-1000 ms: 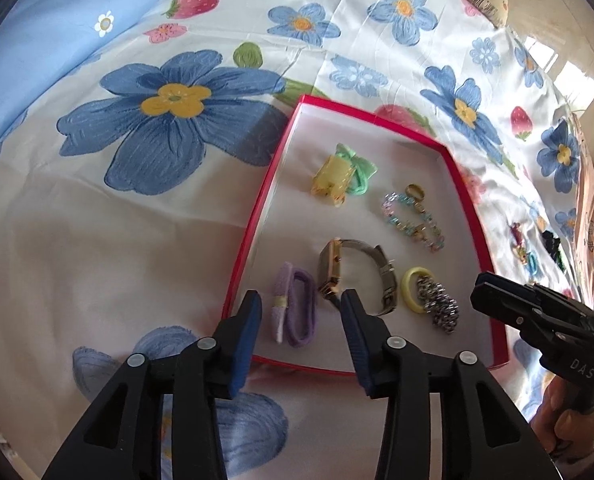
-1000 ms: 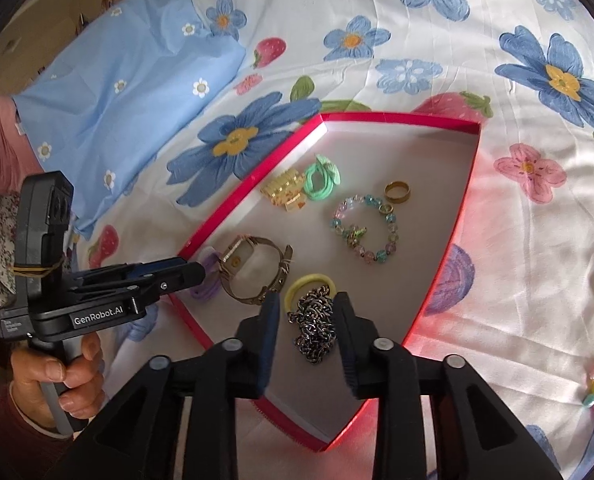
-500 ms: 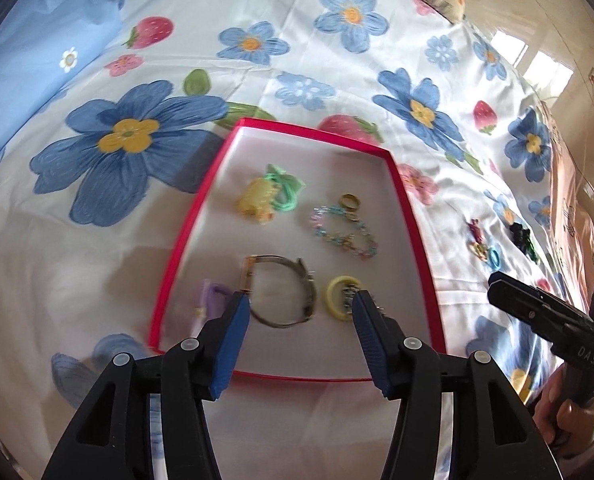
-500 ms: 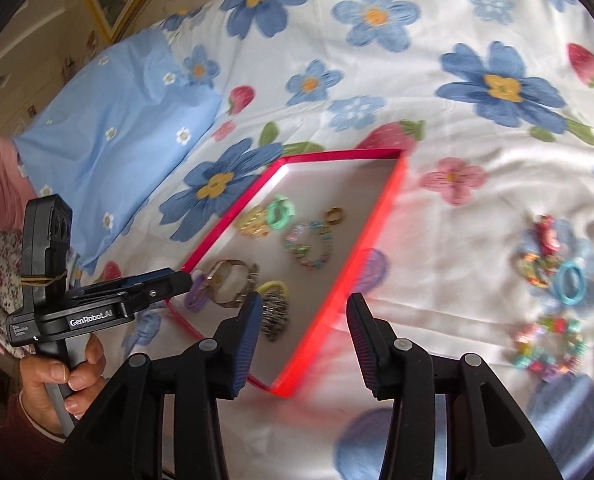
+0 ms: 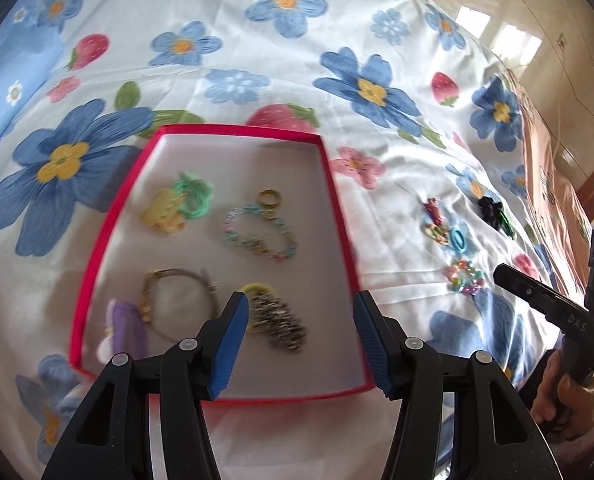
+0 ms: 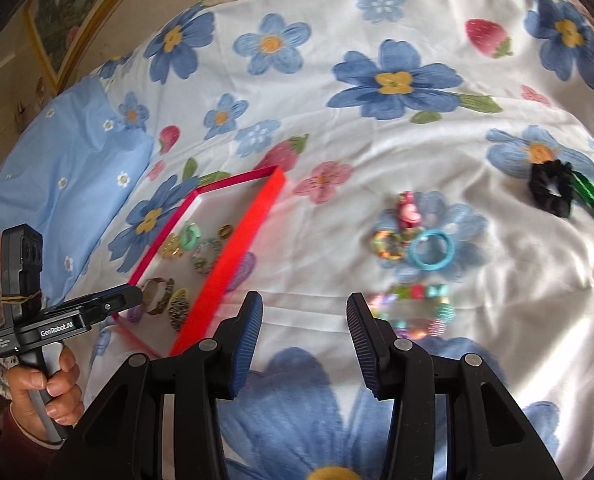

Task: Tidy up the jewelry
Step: 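Grasp the multicolour ring with the left tool while the right tool grasps the pastel beaded bracelet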

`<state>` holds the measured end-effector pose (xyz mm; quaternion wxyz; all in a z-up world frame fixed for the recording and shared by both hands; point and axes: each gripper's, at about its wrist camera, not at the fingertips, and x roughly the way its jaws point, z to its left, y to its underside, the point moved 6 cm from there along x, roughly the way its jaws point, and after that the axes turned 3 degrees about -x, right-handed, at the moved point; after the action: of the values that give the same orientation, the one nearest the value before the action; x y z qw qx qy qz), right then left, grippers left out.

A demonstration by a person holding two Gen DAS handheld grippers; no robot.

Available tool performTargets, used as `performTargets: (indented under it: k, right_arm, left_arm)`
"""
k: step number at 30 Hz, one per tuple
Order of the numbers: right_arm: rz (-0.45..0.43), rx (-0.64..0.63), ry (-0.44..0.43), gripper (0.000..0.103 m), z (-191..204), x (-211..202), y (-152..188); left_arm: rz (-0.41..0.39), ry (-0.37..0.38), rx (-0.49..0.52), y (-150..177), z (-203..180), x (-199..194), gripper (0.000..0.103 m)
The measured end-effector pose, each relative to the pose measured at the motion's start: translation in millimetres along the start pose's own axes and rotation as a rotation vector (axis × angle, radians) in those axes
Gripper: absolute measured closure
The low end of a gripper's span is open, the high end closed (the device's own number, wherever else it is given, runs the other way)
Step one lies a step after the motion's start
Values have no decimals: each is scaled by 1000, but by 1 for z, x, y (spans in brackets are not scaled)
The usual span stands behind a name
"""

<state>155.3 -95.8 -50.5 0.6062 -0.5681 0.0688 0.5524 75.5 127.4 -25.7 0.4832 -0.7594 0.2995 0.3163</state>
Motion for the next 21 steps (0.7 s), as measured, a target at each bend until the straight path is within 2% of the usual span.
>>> performTargets:
  k: [4,8,19,21]
  right_arm:
    - [-4,29,39,57,-22,-6,4]
    - [9,58,84,50,-45,-8,12]
    - [51,65,133,50,-68,10,17]
    - [73,52,144,54,-69,18,19]
  left_arm:
    - [8,11,33,-7,-18,12,46]
    - [22,26,69,-12,-37,25,45]
    - [65,56,121,-17,-70,59,45]
    - [70,61,126,-18,-76,63,45]
